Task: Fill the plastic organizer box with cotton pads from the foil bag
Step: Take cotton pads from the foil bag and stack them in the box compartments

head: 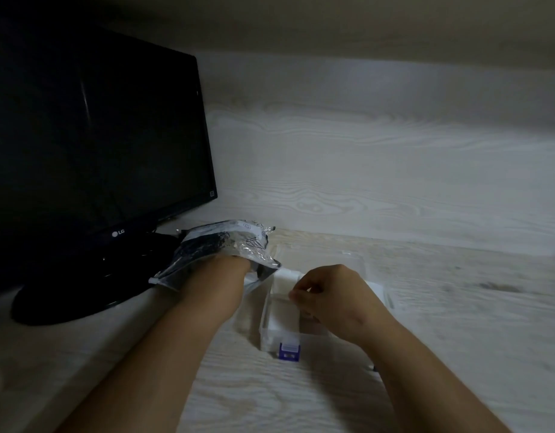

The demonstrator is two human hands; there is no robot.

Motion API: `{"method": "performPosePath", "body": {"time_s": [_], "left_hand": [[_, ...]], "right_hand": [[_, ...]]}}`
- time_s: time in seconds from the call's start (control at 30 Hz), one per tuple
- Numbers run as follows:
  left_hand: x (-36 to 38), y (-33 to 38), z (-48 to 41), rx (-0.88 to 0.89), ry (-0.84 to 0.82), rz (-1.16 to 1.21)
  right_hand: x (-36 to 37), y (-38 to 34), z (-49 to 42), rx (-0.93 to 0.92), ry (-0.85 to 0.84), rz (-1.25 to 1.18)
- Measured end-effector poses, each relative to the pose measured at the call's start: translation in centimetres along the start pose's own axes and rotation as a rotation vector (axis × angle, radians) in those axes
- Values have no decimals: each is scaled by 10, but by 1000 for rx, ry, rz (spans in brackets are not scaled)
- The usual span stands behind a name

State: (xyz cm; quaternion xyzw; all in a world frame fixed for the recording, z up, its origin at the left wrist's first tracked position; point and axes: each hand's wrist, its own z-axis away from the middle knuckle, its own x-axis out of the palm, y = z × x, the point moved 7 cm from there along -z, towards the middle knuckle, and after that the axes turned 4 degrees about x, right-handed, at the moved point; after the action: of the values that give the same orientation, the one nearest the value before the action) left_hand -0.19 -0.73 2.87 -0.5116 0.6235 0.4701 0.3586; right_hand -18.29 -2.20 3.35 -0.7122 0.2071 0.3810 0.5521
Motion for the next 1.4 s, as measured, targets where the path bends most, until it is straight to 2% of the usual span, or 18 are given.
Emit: {"method": "performPosePath", "body": {"time_s": [0.13, 0.27, 0.4, 0.53, 0.67, 0.83, 0.93, 1.03, 1.2, 1.4], "left_hand": [[-8, 4, 1, 63, 60, 30], [-24, 11, 2, 148, 251, 134], [-30, 10, 3, 76, 354, 346], [-24, 1, 0, -71, 299, 624], [-22, 7, 0, -32, 234, 786], [-13, 22, 2, 66, 78, 854], [-12, 22, 2, 45, 74, 858], [-12, 12, 0, -38, 121, 838], [-10, 7, 1, -22, 151, 500], [0, 13, 2, 20, 46, 422]], "right_hand": [[0, -1, 0, -5, 4, -3], [-4, -4, 1, -3, 26, -14], [-11, -4, 0, 1, 101, -63], [-17, -4, 1, -12, 177, -169], [-18, -8, 2, -57, 192, -238], [-13, -13, 2, -116, 189, -214], [-13, -8, 0, -80, 227, -130], [-19, 1, -2, -12, 257, -180], [-24, 5, -2, 24, 290, -263], [-25, 4, -1, 30, 291, -264]]}}
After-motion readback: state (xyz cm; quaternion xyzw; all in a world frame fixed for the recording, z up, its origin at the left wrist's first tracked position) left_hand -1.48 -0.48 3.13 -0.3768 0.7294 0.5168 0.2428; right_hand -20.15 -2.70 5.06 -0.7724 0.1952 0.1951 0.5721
